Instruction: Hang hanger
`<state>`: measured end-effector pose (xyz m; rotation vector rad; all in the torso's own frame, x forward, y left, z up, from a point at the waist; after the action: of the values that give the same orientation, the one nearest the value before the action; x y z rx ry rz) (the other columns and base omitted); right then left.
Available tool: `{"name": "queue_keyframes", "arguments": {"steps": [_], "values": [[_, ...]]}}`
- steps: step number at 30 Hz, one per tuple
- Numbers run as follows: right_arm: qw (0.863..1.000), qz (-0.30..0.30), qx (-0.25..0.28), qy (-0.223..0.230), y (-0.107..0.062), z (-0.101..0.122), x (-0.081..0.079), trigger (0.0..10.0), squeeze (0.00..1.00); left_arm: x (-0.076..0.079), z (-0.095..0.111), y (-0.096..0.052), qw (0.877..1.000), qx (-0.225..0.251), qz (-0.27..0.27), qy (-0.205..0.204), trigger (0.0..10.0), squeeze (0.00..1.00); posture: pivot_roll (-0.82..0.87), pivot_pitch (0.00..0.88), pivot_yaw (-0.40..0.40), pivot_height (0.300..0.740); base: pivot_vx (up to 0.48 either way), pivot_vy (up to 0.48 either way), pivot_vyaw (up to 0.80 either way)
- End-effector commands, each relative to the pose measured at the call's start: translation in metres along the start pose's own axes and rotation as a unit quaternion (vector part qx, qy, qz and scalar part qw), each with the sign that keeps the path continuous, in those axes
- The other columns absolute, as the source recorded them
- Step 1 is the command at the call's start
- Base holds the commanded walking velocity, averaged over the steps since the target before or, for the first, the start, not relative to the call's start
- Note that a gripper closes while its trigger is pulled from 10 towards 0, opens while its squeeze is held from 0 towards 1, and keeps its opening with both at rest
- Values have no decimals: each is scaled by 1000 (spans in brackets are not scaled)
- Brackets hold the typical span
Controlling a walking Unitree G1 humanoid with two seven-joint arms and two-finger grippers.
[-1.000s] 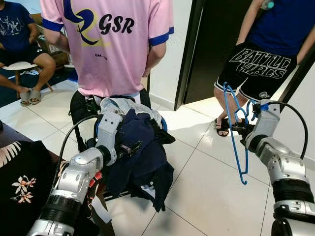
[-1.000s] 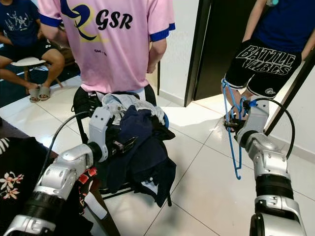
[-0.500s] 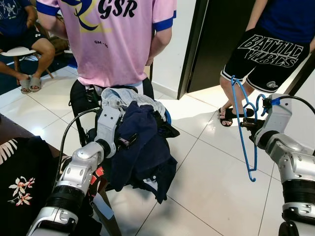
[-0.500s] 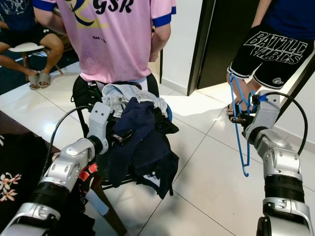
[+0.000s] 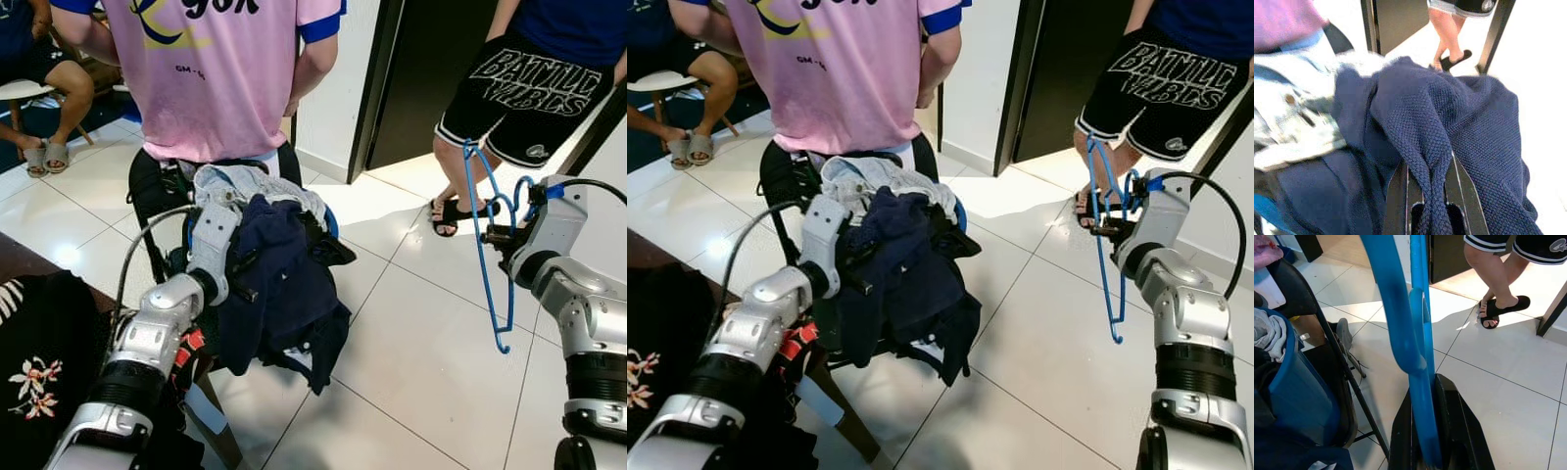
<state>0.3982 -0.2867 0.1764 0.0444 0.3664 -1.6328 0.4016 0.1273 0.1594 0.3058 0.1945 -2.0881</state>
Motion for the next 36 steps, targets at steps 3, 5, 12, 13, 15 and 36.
{"name": "queue_keyframes", "arguments": {"steps": [3, 5, 12, 13, 15, 36], "values": [[1000, -2, 7, 2, -1, 5, 0, 10000, 0, -10, 15, -1, 1000, 19, 5, 4, 0, 0, -94, 117, -46, 740, 0, 0, 0], [1000, -1, 9, 3, -1, 7, -1, 10000, 0, -16, 31, -2, 999, 41, 14, 0, 0, 0, -89, 107, -45, 740, 0, 0, 0], [1000, 7, 20, 12, 5, 11, -8, 10000, 0, -47, 156, -13, 977, 207, 58, 9, 627, 0, -56, 56, -48, 740, 0, 0, 0], [1000, 7, 20, 12, 5, 11, -8, 10000, 0, -47, 156, -13, 977, 207, 58, 9, 627, 0, -56, 56, -48, 740, 0, 0, 0], [1000, 10, 24, 14, 7, 13, -10, 10000, 0, -48, 183, -17, 969, 240, 55, 18, 863, 0, -52, 47, -46, 740, 0, 0, 0], [999, 12, 44, 30, 14, 17, -15, 10000, 0, -54, 287, -47, 911, 392, -26, -122, 0, 0, -30, 0, -25, 740, 0, 0, 0]]}}
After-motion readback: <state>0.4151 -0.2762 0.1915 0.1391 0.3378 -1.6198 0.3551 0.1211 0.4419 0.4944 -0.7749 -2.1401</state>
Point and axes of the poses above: a point about 5 cm out from each wrist's last joint towards the gripper, its own y axis pointing out of the wrist towards the gripper, its own z axis along the axis of the wrist's last joint, x = y × z, the point moved 6 cm from there along y, pointing out of the wrist towards the gripper, and after that the axes turned 10 degrees about y, right-handed, at the moved point
